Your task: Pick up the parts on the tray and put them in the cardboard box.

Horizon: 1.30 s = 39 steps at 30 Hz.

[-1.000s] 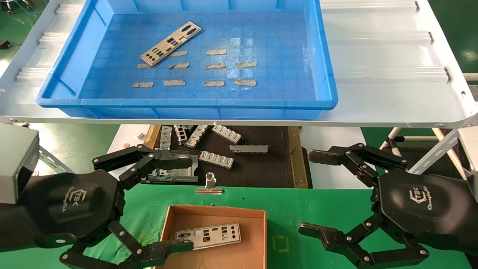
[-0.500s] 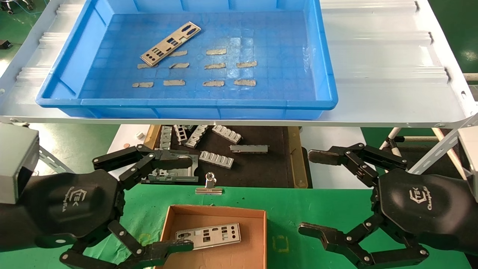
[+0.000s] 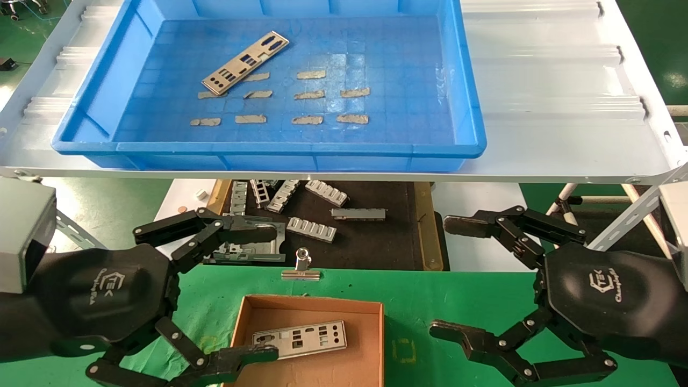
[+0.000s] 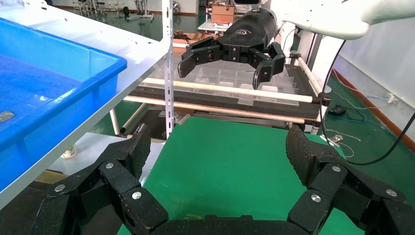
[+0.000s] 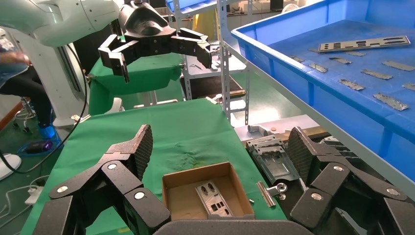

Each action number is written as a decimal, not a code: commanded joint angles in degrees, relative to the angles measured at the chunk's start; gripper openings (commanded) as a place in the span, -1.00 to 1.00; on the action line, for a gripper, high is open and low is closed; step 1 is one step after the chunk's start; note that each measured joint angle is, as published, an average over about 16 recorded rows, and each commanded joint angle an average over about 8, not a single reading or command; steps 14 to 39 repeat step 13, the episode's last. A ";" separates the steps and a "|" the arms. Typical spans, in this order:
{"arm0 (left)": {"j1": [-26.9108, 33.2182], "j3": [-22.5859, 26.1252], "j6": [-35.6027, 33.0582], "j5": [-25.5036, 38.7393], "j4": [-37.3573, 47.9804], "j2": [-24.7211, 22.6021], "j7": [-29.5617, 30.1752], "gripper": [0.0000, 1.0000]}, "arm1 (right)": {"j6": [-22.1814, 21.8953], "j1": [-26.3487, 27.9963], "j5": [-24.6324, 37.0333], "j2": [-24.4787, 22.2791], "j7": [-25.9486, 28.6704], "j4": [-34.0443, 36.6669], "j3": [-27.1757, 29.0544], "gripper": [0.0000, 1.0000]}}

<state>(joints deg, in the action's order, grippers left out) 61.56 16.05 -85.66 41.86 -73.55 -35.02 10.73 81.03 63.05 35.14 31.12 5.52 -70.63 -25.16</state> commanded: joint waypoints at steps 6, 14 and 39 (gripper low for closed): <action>0.00 0.00 0.00 0.00 0.00 0.00 0.00 1.00 | 0.00 0.00 0.00 0.00 0.00 0.00 0.00 1.00; 0.00 0.00 0.00 0.00 0.00 0.00 0.00 1.00 | 0.00 0.00 0.00 0.00 0.00 0.00 0.00 1.00; 0.00 0.00 0.00 0.00 0.00 0.00 0.00 1.00 | 0.00 0.00 0.00 0.00 0.00 0.00 0.00 1.00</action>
